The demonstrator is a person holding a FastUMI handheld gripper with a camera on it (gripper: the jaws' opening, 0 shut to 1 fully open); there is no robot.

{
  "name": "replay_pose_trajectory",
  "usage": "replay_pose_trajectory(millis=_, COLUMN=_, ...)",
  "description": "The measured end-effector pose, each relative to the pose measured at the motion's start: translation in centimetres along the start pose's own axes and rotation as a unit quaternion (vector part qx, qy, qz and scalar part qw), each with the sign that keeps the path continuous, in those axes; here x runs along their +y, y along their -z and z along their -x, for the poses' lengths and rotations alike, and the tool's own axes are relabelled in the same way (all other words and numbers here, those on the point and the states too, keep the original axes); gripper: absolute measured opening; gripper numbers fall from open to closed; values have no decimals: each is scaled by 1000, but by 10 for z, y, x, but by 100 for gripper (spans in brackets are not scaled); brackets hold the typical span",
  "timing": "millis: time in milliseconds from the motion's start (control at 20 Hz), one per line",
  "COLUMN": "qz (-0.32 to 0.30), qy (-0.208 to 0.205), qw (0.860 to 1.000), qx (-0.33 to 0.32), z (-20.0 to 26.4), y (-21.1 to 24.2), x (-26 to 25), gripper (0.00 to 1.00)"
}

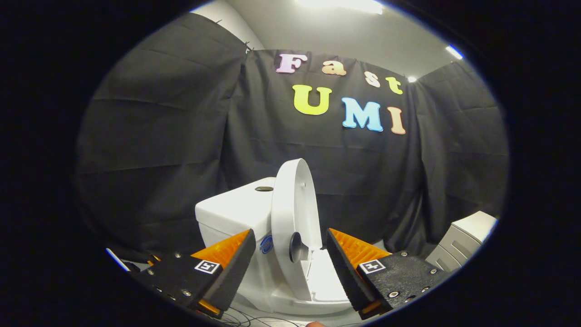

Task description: Open the toilet lid.

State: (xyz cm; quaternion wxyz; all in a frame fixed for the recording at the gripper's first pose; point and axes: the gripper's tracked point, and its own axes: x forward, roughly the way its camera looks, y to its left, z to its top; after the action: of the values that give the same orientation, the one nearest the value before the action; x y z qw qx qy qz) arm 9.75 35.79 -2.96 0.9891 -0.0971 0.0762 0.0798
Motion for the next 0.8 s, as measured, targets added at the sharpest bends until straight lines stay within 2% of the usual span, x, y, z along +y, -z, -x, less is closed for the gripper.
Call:
replay_pose_trajectory(millis=400, qz=-44, qy=-25, qw=998, qx=-22, z=24, y=-28, x=-38, gripper=96)
replay_pose_trajectory(millis=550, qz=-52, qy=-27, qw=997, qx=-43, z=37, y=-43, x=-71, gripper=95)
replay_pose_trajectory(millis=800, qz=-64, qy=-6, qw=996, qx=-62, z=61, y=-49, x=-146, gripper=95)
